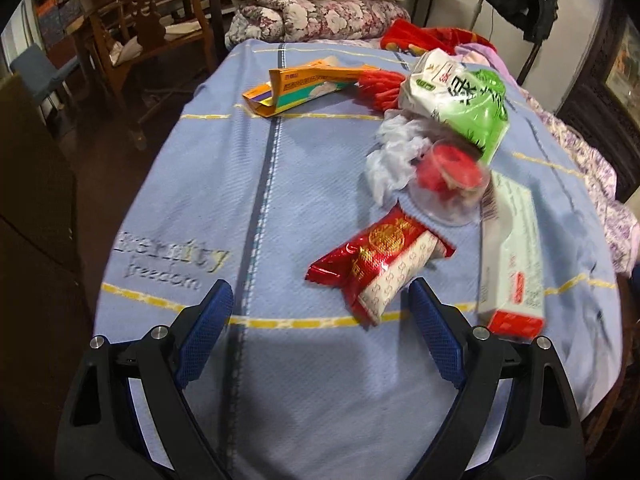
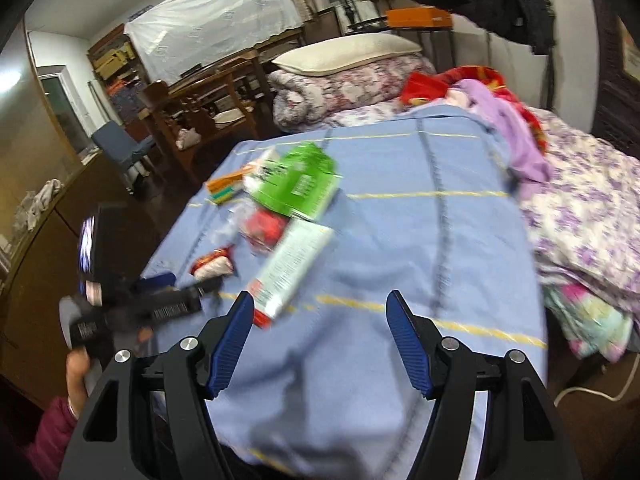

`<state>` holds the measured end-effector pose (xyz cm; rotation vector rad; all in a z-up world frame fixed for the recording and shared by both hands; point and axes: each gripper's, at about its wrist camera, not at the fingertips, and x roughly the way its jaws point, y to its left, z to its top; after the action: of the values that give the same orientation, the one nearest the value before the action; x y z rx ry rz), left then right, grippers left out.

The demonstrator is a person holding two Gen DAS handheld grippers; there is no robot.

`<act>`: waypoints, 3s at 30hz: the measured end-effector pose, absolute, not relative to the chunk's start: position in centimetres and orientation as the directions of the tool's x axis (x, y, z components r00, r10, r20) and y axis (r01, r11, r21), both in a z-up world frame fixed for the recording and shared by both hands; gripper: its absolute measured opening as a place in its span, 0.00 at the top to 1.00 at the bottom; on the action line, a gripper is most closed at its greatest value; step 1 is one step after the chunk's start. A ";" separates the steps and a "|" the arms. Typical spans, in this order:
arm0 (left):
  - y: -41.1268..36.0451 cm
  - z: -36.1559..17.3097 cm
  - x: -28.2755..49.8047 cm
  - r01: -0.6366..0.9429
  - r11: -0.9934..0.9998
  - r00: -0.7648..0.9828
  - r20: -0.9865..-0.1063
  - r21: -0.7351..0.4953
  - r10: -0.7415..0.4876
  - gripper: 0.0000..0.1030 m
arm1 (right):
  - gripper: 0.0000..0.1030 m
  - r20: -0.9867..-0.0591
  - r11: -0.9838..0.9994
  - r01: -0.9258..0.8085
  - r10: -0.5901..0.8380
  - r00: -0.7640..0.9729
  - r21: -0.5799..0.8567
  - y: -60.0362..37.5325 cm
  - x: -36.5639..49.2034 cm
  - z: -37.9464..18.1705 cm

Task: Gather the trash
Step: 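Grasp the red snack wrapper with the left tool while the right tool grasps the white medicine box, then carry the wrapper and box to the red wastebasket and release both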

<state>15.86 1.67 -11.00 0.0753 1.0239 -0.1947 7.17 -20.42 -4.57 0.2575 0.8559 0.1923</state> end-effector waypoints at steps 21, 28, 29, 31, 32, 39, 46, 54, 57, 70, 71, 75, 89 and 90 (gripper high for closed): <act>1.4 -11.5 14.8 0.245 0.969 0.540 -0.832 0.008 -0.129 0.06 | 0.58 -0.795 0.942 -0.040 0.304 0.525 0.334 -16.0 14.7 -10.0; 0.3 -10.7 16.1 0.274 0.961 0.550 -0.825 0.032 -0.130 0.07 | 0.56 -0.801 0.955 -0.029 0.263 0.537 0.294 -17.6 14.1 -9.8; 0.0 -10.7 16.3 0.273 0.961 0.554 -0.824 0.042 -0.121 0.07 | 0.54 -0.802 0.955 -0.028 0.264 0.535 0.296 -17.6 14.2 -9.9; -0.3 -10.6 16.6 0.271 0.962 0.564 -0.817 0.046 -0.119 0.15 | 0.51 -0.805 0.956 -0.029 0.260 0.534 0.290 -17.3 14.4 -10.1; -0.4 -10.5 16.7 0.278 0.960 0.567 -0.813 0.039 -0.131 0.19 | 0.50 -0.805 0.958 -0.033 0.257 0.535 0.284 -17.1 14.4 -10.3; -0.8 -10.0 16.1 0.315 0.949 0.560 -0.806 -0.009 -0.194 0.62 | 0.55 -0.789 0.961 -0.037 0.246 0.562 0.273 -17.0 13.8 -10.0; -0.4 -8.4 14.8 0.312 0.949 0.569 -0.791 -0.044 -0.223 0.63 | 0.58 -0.758 0.962 -0.053 0.244 0.604 0.267 -17.2 12.6 -7.7; -0.1 -6.4 12.6 0.296 0.953 0.581 -0.779 -0.067 -0.235 0.63 | 0.59 -0.712 0.954 -0.056 0.258 0.653 0.294 -18.4 9.9 -4.8; -0.3 -5.3 11.7 0.298 0.952 0.595 -0.768 -0.064 -0.238 0.63 | 0.59 -0.695 0.953 -0.053 0.256 0.672 0.299 -19.2 8.8 -3.8; -3.7 -0.6 6.8 0.353 0.934 0.649 -0.706 -0.050 -0.284 0.63 | 0.59 -0.628 0.953 -0.021 0.215 0.748 0.301 -23.8 2.1 0.1; -3.9 -0.3 6.5 0.358 0.932 0.651 -0.702 -0.051 -0.288 0.63 | 0.59 -0.626 0.954 -0.019 0.211 0.751 0.300 -24.1 1.8 0.2; -5.1 0.7 5.4 0.381 0.923 0.654 -0.689 -0.056 -0.312 0.63 | 0.59 -0.611 0.955 -0.002 0.192 0.768 0.298 -25.7 -0.4 1.0; -10.2 2.2 0.5 0.477 0.876 0.634 -0.666 -0.063 -0.393 0.63 | 0.59 -0.602 0.955 0.082 0.112 0.791 0.286 -32.4 -7.8 1.0; -10.6 2.1 0.3 0.485 0.872 0.630 -0.667 -0.061 -0.397 0.63 | 0.59 -0.608 0.957 0.095 0.096 0.788 0.274 -32.9 -8.4 0.7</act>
<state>0.33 -10.64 2.14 0.1291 0.7310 -0.5068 -8.39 -32.89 0.74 0.2996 0.6658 0.0009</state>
